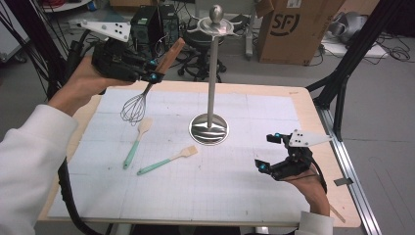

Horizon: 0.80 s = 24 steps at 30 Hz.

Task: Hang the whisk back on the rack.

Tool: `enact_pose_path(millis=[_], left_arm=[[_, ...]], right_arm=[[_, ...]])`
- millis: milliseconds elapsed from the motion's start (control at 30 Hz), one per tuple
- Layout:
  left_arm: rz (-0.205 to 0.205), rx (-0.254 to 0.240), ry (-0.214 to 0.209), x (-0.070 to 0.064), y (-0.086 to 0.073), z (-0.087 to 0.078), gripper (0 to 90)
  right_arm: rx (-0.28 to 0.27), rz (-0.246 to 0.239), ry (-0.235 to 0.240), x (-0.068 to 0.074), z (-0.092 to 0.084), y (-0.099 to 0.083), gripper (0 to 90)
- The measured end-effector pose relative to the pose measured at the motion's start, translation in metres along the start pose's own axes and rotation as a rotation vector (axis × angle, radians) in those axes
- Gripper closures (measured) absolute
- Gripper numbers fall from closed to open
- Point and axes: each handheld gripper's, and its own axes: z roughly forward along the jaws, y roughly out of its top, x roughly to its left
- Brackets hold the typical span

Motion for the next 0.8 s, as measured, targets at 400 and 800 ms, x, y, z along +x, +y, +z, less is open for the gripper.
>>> enact_pose_path(millis=[400,800], left_arm=[[0.004,-0.034,-0.007,0.030,0.014,0.001,70.5],[-0.005,-0.031,-0.036,0.047,0.015,0.008,70.5]], right_arm=[[0.015,-0.006,0.011,0.001,0.006,0.001,0.3],[0.018,-0.002,0.013,0.000,0.006,0.001,0.3]])
